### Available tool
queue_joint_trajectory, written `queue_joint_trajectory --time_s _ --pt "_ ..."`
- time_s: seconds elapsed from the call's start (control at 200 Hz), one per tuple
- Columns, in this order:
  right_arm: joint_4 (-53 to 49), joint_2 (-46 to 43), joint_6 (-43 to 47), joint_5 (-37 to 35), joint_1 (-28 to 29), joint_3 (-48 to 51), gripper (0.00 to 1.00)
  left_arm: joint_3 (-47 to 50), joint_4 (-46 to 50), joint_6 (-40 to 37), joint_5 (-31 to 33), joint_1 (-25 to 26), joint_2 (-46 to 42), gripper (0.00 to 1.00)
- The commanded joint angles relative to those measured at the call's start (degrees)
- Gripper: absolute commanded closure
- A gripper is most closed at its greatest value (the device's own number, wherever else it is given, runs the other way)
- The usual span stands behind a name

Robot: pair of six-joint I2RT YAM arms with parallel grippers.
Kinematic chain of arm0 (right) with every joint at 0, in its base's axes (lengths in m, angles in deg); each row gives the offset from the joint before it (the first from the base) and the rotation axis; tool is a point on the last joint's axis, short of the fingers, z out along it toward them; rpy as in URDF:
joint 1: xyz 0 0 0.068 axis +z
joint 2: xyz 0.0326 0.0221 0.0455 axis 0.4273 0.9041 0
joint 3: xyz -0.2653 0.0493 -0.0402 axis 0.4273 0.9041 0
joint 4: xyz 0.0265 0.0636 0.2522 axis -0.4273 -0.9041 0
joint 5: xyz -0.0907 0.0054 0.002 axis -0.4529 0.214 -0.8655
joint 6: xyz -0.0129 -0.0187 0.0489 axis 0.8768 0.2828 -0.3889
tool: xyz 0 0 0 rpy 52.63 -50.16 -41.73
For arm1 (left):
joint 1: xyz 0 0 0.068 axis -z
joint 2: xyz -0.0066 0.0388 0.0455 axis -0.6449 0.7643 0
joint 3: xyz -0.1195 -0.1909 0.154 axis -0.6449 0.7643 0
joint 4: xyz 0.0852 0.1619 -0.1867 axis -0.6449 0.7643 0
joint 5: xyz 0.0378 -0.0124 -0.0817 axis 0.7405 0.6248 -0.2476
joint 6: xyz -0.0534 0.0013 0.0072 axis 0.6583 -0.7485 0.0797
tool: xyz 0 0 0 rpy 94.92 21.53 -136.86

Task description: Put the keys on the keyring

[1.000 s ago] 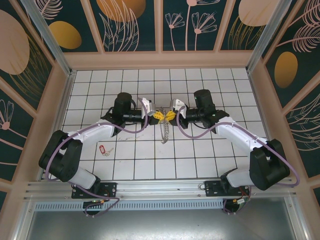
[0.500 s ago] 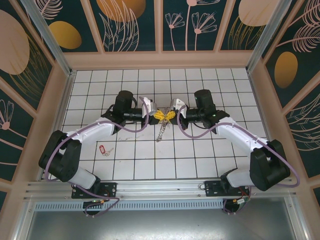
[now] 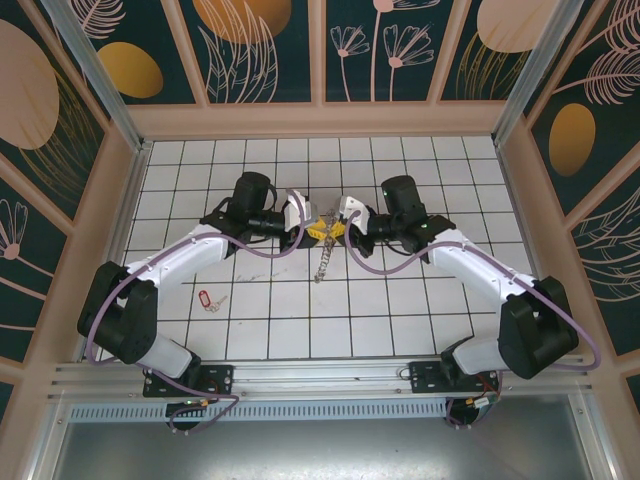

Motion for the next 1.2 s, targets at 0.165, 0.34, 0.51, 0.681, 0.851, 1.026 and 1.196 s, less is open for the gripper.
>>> queue_joint_trajectory --time_s 0.165,0.34,0.51,0.681,0.851,1.026,1.196 --pt "-0.5 0.6 1.1 0.6 0.8 -2.8 1.00 -3.0 3.7 -2.7 -0.4 0.5 1.4 0.73" --pt "-0.4 0.7 1.2 0.9 0.8 -3.0 1.00 -4.5 6.5 -4.1 -0.4 0.6 2.6 0.73" --pt "-0.1 0.8 1.2 1.2 0.8 -3.2 1.00 -5.4 8.7 -5.4 0.1 0.5 3.3 0.74" --pt "-0.6 1.0 1.4 1.0 0.8 -3.5 1.00 -5.4 8.3 -5.3 -0.8 0.5 3.1 0.75" --pt "-1.7 1.8 1.6 0.7 1.9 -4.1 1.00 -5.7 8.1 -5.3 -0.9 0.5 3.0 0.78" --pt "-2.0 2.2 2.1 0.7 2.0 -4.3 1.00 -6.0 7.8 -5.2 -1.2 0.5 3.3 0.79" --pt "-2.2 2.5 2.3 0.2 2.0 -4.2 1.00 -5.8 7.2 -5.2 -0.8 0.5 3.0 0.97"
